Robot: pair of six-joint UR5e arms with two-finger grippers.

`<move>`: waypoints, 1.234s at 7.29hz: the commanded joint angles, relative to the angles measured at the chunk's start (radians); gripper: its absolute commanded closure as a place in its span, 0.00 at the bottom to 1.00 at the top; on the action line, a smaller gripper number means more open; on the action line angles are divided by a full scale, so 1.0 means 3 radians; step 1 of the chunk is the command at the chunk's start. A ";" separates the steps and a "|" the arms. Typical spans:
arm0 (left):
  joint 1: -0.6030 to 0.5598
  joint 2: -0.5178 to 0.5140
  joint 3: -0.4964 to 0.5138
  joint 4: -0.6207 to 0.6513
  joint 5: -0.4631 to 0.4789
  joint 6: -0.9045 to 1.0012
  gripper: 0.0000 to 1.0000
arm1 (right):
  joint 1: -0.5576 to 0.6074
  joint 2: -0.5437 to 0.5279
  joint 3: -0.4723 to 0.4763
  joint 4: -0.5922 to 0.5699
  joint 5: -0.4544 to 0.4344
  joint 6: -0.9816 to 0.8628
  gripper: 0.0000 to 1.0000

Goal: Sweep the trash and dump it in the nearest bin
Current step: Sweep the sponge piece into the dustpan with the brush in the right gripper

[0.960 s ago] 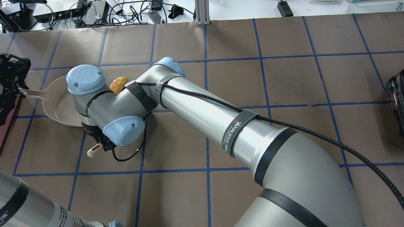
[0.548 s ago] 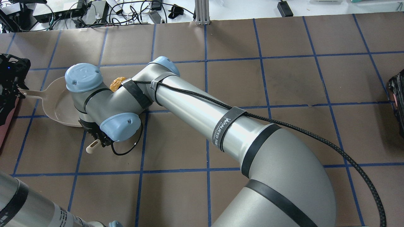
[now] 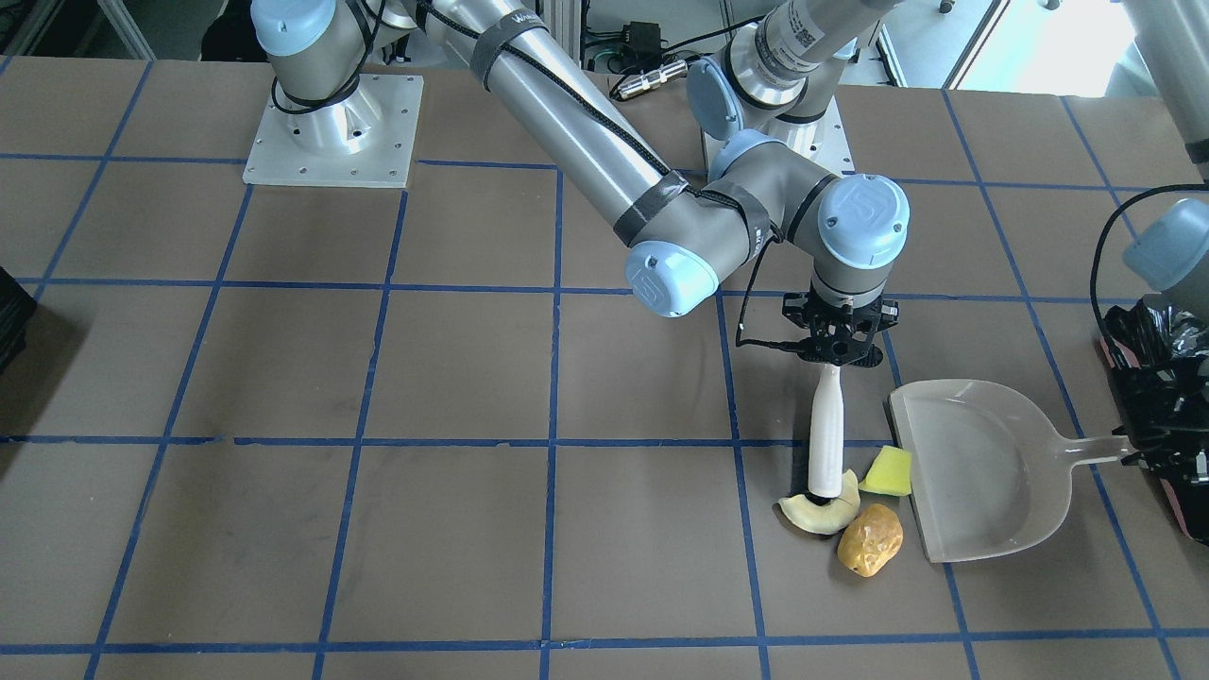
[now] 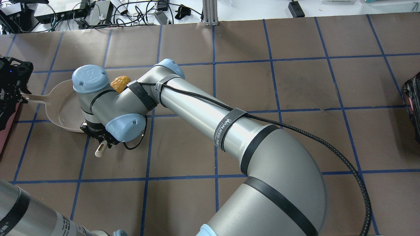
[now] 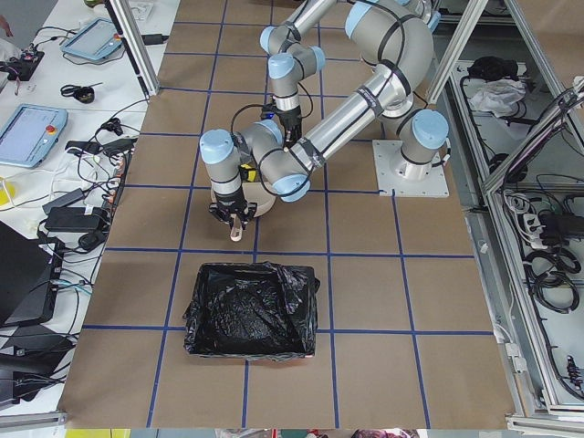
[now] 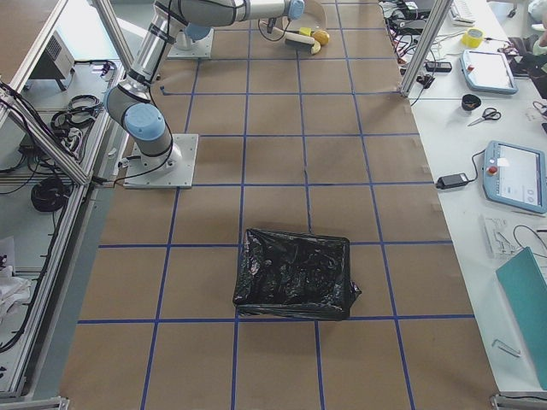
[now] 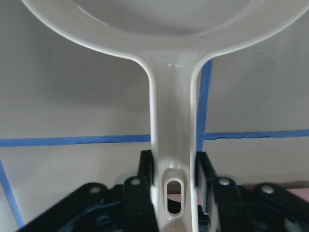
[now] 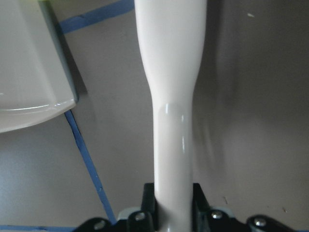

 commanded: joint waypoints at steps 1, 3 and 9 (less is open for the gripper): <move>-0.0003 -0.0004 -0.0002 0.0000 -0.0004 -0.0002 1.00 | -0.0001 0.0110 -0.0154 0.0007 0.0085 -0.0527 1.00; -0.0003 0.0001 -0.0002 0.0000 0.0001 -0.0002 1.00 | 0.0060 0.0105 -0.0154 0.0033 0.0086 -0.0983 1.00; -0.0003 0.0001 0.0003 0.0005 -0.0009 -0.0002 1.00 | 0.0117 -0.0181 -0.0098 0.0465 -0.0067 -0.0788 1.00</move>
